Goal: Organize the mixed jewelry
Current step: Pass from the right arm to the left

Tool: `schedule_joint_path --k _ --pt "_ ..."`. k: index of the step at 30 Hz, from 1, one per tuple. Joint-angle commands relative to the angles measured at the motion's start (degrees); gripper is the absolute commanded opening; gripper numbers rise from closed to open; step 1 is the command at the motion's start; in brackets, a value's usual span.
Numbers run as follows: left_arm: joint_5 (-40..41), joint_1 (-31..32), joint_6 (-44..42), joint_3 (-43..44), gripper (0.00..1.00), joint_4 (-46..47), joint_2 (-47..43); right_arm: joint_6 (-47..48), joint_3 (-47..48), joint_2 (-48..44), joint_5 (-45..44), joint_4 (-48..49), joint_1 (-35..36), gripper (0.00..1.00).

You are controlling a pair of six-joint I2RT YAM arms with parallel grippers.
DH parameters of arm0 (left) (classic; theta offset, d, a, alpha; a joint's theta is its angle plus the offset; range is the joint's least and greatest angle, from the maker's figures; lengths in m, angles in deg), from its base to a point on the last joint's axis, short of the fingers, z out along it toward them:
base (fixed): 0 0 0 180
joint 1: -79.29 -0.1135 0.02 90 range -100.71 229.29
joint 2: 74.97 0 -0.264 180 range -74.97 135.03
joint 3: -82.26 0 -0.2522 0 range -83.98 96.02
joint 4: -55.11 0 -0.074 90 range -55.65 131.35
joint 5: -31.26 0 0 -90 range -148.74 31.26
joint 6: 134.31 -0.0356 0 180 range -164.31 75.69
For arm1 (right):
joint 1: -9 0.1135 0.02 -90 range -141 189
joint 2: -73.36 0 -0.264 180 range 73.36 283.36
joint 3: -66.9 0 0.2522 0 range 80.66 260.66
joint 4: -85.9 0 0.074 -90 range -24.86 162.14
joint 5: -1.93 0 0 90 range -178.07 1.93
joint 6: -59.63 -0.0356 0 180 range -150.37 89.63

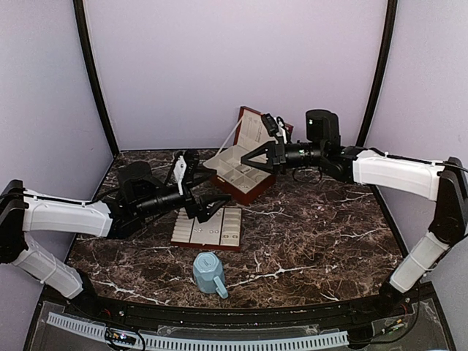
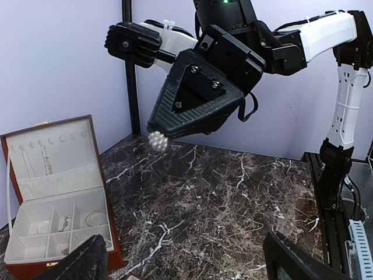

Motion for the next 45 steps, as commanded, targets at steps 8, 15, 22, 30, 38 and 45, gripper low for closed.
schedule_joint_path --k 8,15,22,30,38,45 --pt "-3.3 1.3 -3.1 3.1 0.81 2.2 0.3 -1.0 4.3 4.2 6.6 2.4 3.4 0.0" --pt "-4.1 1.3 -1.0 3.2 0.66 3.5 1.3 -0.3 5.8 5.4 8.6 1.3 4.3 0.0" --pt "-3.9 1.3 0.2 3.0 0.63 4.8 1.8 1.9 7.3 6.2 10.4 -3.0 5.0 0.0" --pt "-2.9 1.3 0.7 2.2 0.57 5.6 1.1 4.1 8.3 6.7 10.5 -6.1 5.4 0.0" --pt "-4.6 1.3 2.2 2.3 0.42 6.1 1.5 4.5 8.5 7.0 10.6 -6.6 5.4 0.0" --pt "-6.0 1.3 2.9 2.2 0.34 6.1 1.4 5.1 8.4 6.9 10.1 -7.5 5.4 0.0"
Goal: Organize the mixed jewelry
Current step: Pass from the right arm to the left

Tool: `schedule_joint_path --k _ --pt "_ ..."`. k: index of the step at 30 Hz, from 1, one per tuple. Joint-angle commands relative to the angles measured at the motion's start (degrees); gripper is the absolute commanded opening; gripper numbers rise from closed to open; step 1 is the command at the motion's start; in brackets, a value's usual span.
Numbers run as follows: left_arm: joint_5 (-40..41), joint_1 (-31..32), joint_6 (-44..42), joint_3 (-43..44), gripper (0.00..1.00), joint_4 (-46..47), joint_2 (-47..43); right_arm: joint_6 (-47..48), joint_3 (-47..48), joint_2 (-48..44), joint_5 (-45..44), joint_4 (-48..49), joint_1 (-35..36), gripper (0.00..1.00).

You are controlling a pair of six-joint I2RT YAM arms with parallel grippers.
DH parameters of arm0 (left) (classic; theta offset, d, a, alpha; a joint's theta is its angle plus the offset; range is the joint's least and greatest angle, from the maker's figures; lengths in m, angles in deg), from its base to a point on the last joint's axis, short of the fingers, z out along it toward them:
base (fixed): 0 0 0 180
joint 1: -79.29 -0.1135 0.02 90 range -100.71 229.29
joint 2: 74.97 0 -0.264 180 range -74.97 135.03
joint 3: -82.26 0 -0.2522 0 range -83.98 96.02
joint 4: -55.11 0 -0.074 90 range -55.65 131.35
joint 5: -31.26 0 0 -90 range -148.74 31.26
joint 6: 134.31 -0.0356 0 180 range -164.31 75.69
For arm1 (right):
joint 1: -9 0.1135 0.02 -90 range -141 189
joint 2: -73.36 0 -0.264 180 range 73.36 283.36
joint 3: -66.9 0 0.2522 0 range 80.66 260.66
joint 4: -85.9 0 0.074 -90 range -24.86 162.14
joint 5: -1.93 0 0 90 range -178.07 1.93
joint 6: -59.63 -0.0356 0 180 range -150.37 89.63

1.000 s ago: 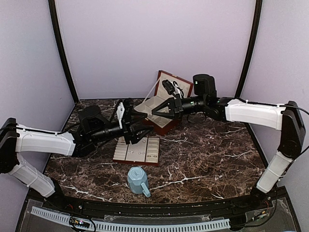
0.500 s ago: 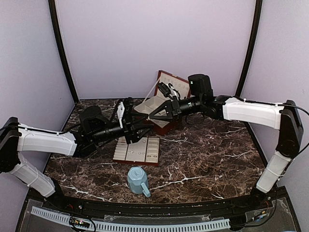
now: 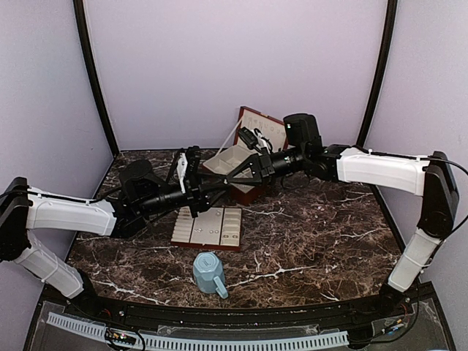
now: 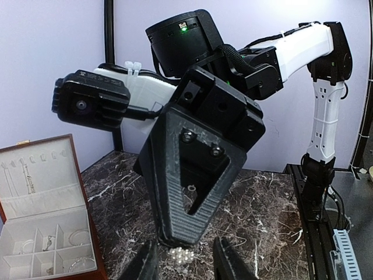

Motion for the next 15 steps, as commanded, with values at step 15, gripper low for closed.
schedule_joint_path --k 15 --pt "-2.0 0.2 1.4 0.6 0.41 0.8 -0.3 0.6 2.2 0.3 -0.1 0.6 0.5 0.0"
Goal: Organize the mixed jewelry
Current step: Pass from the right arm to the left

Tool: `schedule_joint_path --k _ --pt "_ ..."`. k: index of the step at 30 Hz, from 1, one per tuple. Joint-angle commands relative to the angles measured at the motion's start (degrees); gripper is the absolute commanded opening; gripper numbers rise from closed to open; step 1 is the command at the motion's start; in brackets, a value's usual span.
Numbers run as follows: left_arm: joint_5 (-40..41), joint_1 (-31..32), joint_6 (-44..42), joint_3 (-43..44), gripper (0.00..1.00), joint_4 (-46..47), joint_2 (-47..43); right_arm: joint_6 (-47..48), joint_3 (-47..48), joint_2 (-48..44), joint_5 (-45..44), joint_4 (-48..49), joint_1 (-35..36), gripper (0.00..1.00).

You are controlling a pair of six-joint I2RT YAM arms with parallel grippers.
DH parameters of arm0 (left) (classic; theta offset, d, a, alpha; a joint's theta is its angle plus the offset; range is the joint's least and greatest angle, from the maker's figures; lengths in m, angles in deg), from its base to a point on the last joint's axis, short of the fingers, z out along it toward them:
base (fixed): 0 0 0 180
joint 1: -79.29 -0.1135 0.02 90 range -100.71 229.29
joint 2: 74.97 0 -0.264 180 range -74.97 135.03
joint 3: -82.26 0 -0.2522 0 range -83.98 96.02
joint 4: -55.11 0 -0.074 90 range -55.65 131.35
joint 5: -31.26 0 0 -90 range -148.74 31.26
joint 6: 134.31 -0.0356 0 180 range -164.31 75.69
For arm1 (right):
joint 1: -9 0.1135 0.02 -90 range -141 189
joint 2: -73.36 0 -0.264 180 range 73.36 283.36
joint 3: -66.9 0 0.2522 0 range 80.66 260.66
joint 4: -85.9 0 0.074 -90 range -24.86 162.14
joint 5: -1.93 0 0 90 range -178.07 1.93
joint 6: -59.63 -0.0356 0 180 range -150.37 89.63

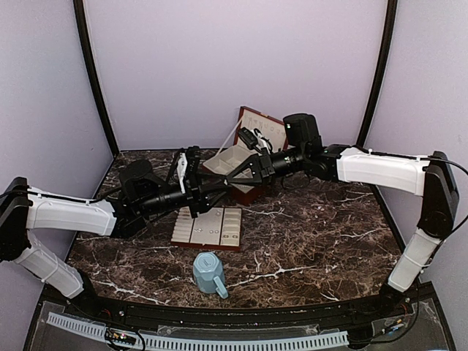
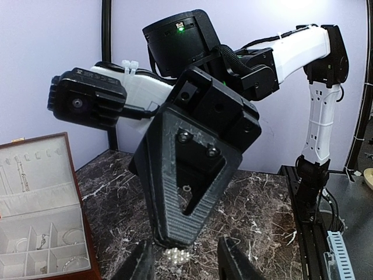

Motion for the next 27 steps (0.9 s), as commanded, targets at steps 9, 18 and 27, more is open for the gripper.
schedule_joint_path --k 9,18,27 --pt "-0.6 0.2 -0.1 0.8 0.36 -0.1 0.1 -0.5 1.9 0.4 -0.1 1.8 0.5 0.0" --pt "-0.3 0.2 -0.3 0.8 0.29 0.0 -0.2 -0.5 1.4 0.5 0.0 1.8 0.5 0.0" --pt "-0.3 0.3 -0.4 0.8 0.24 0.1 -0.4 -0.1 1.0 0.9 -0.1 1.2 0.5 0.0"
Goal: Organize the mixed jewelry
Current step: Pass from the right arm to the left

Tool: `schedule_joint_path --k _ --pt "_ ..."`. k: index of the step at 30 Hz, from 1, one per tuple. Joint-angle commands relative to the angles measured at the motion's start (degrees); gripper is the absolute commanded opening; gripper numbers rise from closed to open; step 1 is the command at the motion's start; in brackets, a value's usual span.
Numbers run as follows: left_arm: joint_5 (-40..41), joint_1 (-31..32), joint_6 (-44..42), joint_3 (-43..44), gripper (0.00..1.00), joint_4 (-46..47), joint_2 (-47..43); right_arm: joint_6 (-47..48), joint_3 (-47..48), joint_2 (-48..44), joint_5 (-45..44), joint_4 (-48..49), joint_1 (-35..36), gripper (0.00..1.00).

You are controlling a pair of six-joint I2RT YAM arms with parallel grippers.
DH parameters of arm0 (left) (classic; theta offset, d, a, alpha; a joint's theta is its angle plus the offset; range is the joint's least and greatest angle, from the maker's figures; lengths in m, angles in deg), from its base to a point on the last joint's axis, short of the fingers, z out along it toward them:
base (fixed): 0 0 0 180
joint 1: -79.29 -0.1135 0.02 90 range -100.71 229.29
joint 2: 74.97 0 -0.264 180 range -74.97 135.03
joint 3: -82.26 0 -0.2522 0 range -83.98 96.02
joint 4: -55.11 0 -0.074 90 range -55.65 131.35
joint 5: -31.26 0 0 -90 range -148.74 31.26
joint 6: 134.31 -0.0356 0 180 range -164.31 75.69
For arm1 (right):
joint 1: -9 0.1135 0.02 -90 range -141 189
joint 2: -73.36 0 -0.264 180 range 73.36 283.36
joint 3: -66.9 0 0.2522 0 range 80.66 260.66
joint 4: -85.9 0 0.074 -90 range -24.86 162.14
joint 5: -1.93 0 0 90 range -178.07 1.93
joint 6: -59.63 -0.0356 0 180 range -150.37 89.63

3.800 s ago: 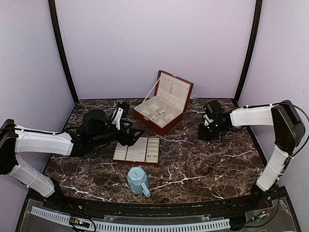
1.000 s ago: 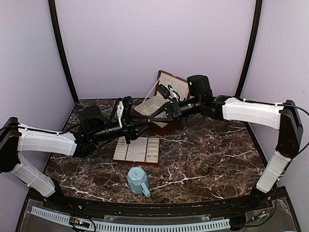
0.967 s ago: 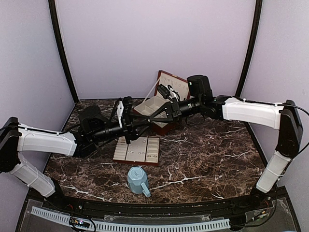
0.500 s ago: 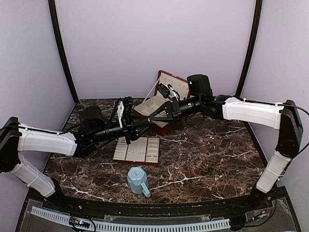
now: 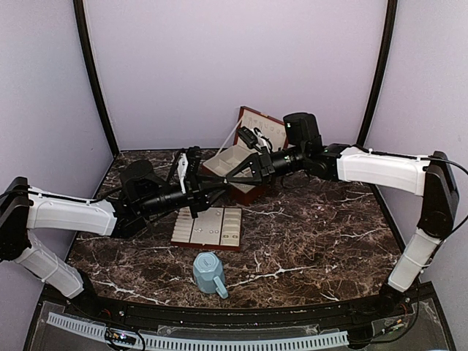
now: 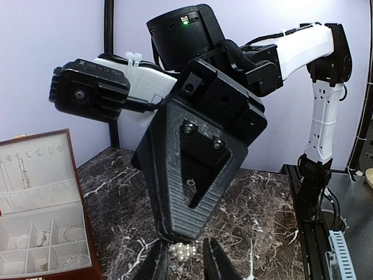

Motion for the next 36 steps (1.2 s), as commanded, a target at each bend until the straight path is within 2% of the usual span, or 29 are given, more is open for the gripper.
schedule_joint_path --k 1,17,18,22,25,29,36 --pt "-0.5 0.2 -0.6 0.8 0.23 0.4 -0.5 0.5 0.6 0.9 -0.2 1.2 0.5 0.0" --pt "1.1 0.2 -0.4 0.5 0.17 0.7 -0.7 0.8 0.8 1.3 -1.1 0.6 0.4 0.0" --pt "1.3 0.2 -0.4 0.4 0.17 0.6 -0.8 0.6 0.7 1.4 -1.4 0.8 0.3 0.03" --pt "2.4 0.2 -0.6 -0.2 0.16 -0.4 -1.2 0.0 0.4 0.9 -2.5 1.3 -0.3 0.27" --pt "3.6 0.1 -0.9 -1.6 0.16 -1.1 -2.2 -1.0 -0.9 -0.3 -3.0 3.1 -1.3 0.36" --pt "4.6 0.1 -1.0 -2.9 0.16 -2.7 -3.6 -1.7 -2.2 -1.5 -4.3 4.1 -2.2 0.41" --pt "7.2 0.0 -1.6 -3.9 0.16 -8.1 -6.3 -0.8 -4.3 -3.4 -9.6 2.7 -4.1 0.42"
